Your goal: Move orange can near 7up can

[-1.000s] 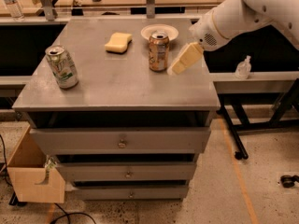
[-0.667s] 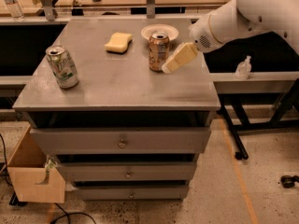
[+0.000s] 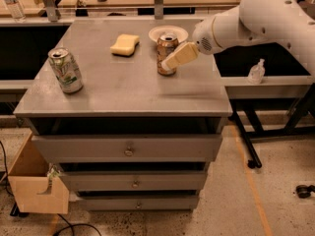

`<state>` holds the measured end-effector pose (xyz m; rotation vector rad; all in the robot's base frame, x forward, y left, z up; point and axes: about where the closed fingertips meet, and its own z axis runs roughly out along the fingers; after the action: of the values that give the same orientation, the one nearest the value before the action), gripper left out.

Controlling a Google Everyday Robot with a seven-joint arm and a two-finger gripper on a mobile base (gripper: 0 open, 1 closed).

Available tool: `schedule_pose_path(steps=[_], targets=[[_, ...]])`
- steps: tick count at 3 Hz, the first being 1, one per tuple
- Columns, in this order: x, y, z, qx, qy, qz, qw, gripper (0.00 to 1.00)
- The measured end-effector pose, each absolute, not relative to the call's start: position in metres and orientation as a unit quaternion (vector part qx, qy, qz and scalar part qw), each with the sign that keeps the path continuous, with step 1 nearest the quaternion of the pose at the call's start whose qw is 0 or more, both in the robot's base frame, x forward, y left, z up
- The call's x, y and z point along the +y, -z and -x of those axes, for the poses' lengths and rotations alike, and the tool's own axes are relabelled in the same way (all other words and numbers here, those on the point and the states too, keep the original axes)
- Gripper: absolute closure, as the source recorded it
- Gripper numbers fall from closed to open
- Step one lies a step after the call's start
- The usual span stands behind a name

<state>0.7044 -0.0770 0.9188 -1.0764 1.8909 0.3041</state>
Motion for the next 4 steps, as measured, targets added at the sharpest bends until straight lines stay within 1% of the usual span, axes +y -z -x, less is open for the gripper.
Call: schedule_pose_path(steps=[2, 3, 4], targets=[[-0.05, -0.913, -0.718, 0.76, -0.152, 0.432, 0.462, 0.0], [-0.034, -0.907, -0.719, 0.759, -0.162, 0.439, 0.453, 0.26], [-0.026, -0.904, -0.719, 0.758, -0.167, 0.444, 0.448, 0.48]])
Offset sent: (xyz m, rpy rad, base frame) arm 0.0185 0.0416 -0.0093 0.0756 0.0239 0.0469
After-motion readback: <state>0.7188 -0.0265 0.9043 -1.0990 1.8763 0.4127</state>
